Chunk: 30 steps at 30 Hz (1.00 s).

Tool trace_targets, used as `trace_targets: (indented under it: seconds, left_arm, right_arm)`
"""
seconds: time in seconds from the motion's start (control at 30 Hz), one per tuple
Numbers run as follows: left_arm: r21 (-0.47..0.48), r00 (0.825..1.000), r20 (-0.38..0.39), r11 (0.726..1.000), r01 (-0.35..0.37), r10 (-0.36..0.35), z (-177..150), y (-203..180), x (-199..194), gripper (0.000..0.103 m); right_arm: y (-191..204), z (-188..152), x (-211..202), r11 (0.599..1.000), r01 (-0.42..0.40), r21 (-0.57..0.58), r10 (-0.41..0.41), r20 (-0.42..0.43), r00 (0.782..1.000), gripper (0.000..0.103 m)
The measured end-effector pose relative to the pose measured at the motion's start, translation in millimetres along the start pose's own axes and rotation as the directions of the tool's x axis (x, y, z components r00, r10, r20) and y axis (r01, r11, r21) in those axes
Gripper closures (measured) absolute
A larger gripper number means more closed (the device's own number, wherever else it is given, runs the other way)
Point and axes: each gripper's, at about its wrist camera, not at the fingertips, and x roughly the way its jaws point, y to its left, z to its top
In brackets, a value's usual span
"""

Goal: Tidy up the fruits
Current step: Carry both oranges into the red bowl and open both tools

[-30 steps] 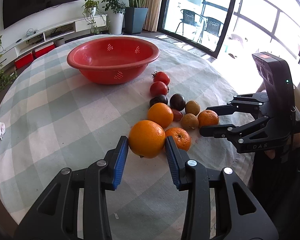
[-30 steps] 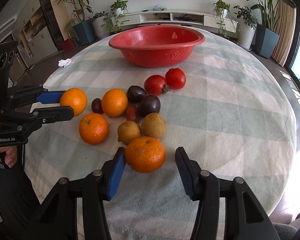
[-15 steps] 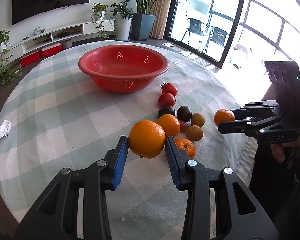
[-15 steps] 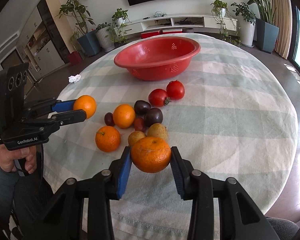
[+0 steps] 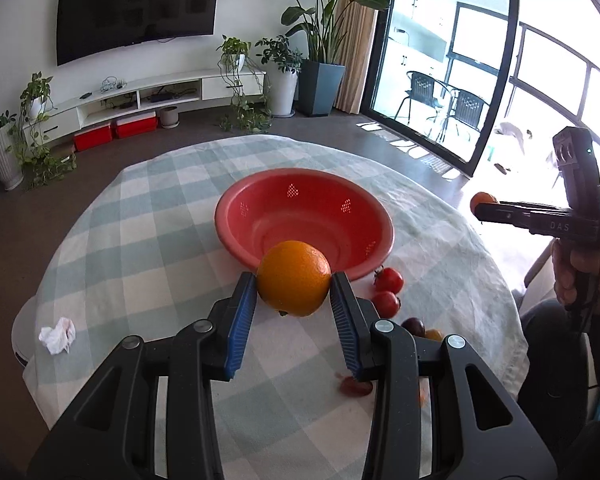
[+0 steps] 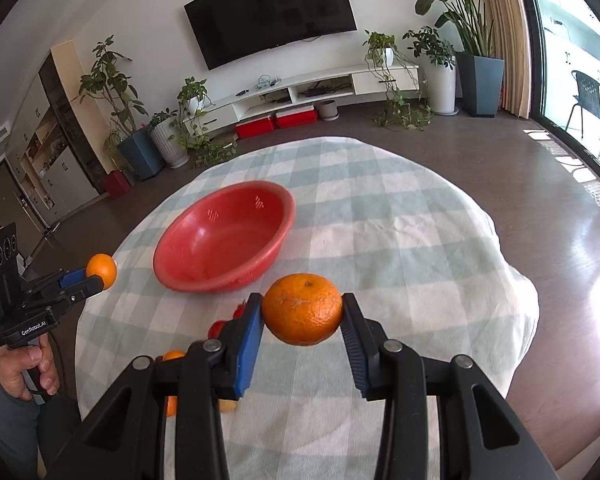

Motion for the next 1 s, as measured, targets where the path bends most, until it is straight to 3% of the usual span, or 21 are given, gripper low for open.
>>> trace_targets:
  seconds: [0.17, 0.37, 0.57, 0.8, 1.0]
  left_arm:
    - [-0.007, 0.998, -0.047, 0.999, -0.051, 0.051, 47, 5, 41, 0.067]
    - [-0.014, 0.988, -0.131, 0.996, -0.088, 0.086, 71, 13, 100, 0.067]
    - [-0.032, 0.974, -0.206, 0.994, -0.103, 0.094, 62, 17, 145, 0.067]
    - [0.014, 0.962, -0.247, 0.993, -0.121, 0.12, 53, 15, 172, 0.067]
    - [0.075, 0.955, -0.256, 0.988, -0.135, 0.15, 54, 5, 185, 0.067]
  right_arm:
    - [25, 48, 36, 0.998, -0.042, -0.053, 0.043, 0.007, 0.999, 0.062]
    - [55, 77, 106, 0.991, -0.059, -0.118, 0.049, -0.089, 0.995, 0.062]
    - [63, 68, 148, 0.983, -0.033, -0.183, 0.0, -0.176, 0.984, 0.062]
    - [57, 57, 169, 0.978, -0.016, -0.21, -0.027, -0.201, 0.979, 0.062]
    - [69, 48, 179, 0.944, 0.028, -0.327, -0.089, -0.173, 0.981, 0.061]
